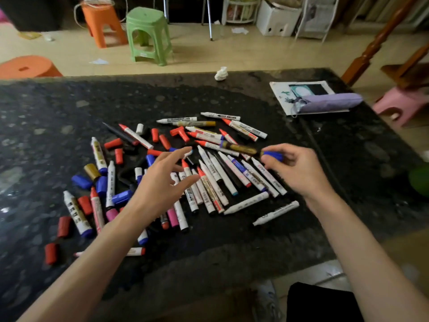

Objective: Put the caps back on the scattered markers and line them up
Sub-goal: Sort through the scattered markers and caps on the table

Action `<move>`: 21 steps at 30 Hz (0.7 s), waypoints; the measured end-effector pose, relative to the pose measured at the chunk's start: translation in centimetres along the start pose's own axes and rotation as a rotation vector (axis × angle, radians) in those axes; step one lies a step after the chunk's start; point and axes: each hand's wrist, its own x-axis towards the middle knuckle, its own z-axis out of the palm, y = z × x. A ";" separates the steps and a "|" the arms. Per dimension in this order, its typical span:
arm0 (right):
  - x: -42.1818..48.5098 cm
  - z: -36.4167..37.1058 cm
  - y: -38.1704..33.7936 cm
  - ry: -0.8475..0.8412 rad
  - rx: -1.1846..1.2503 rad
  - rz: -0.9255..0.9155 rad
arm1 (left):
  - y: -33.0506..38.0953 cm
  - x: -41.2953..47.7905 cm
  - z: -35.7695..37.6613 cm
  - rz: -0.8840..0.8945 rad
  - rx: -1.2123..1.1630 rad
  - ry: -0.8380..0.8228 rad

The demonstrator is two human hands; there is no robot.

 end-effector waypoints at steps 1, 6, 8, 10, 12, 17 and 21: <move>0.6 -1.3 1.3 0.104 -0.005 0.053 | -0.1 0.1 0.0 -0.007 0.003 0.001; 1.5 -4.4 7.0 0.380 -0.248 0.269 | 0.5 0.2 1.0 -0.035 -0.043 -0.028; 1.5 -4.0 7.6 0.417 -0.259 0.262 | 0.8 0.2 1.4 -0.054 -0.070 -0.069; 1.8 -3.3 8.0 0.403 -0.326 0.244 | 1.0 0.3 1.8 -0.058 -0.086 -0.089; 2.1 -2.6 8.4 0.369 -0.456 0.228 | 1.1 0.5 2.2 -0.065 -0.105 -0.091; 1.7 -2.3 8.0 0.345 -0.611 0.126 | 1.5 0.7 2.9 -0.060 -0.102 -0.112; 1.0 -1.5 7.4 0.176 -0.730 0.055 | 1.5 0.8 2.9 -0.054 -0.102 -0.101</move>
